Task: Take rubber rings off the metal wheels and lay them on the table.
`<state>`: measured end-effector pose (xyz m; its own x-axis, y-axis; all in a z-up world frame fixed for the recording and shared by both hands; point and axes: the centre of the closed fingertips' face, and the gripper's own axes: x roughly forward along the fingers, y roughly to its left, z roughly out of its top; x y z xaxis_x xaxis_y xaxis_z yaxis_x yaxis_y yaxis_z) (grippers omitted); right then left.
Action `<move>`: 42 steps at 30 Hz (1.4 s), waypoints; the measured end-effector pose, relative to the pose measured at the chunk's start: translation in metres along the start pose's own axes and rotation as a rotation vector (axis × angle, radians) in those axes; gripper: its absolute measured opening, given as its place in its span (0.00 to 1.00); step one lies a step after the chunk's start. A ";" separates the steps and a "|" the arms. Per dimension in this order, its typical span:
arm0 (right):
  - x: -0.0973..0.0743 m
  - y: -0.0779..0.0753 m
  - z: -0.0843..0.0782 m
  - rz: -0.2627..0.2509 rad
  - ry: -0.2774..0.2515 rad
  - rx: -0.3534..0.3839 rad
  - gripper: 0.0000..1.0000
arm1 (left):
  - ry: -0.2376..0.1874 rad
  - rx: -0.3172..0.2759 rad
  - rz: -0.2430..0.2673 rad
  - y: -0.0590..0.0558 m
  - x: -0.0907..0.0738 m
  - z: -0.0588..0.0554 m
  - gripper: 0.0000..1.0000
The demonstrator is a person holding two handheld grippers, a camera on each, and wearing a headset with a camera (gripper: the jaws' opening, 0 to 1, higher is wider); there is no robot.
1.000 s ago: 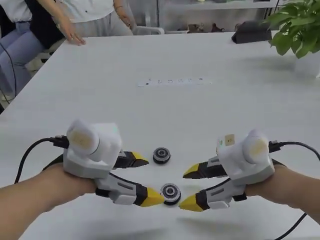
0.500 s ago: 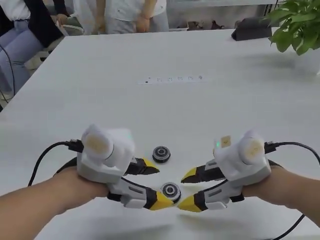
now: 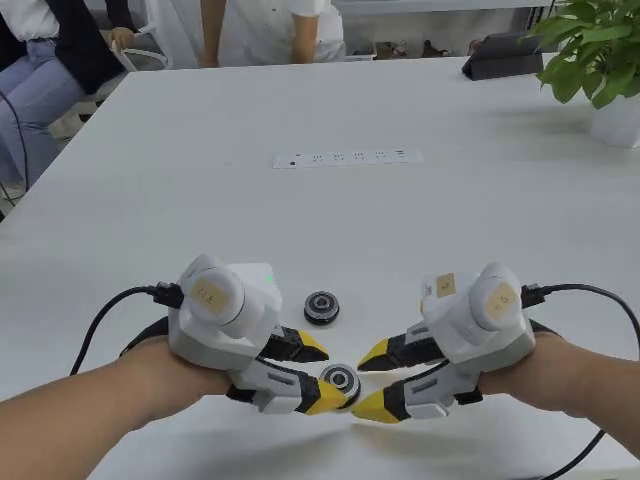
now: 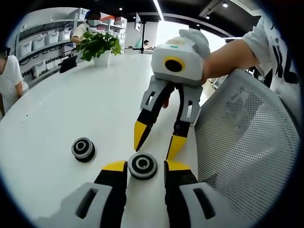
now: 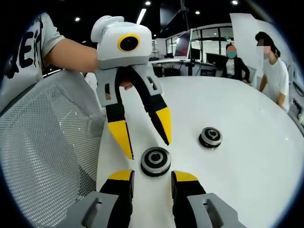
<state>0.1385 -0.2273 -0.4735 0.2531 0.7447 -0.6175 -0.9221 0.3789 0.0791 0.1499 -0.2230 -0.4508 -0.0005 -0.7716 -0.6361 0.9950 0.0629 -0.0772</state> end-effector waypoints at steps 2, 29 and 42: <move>0.000 0.001 0.000 0.002 0.000 0.004 0.29 | 0.008 -0.003 -0.003 0.000 0.002 -0.002 0.23; 0.001 0.002 0.001 0.009 -0.006 0.018 0.28 | 0.025 0.100 0.052 0.003 0.009 -0.007 0.07; 0.005 -0.006 0.004 -0.003 -0.018 0.065 0.24 | 0.023 0.092 0.074 0.002 0.009 -0.007 0.07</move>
<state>0.1465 -0.2240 -0.4738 0.2611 0.7530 -0.6041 -0.9006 0.4153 0.1285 0.1516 -0.2256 -0.4625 0.0718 -0.7520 -0.6552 0.9974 0.0598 0.0407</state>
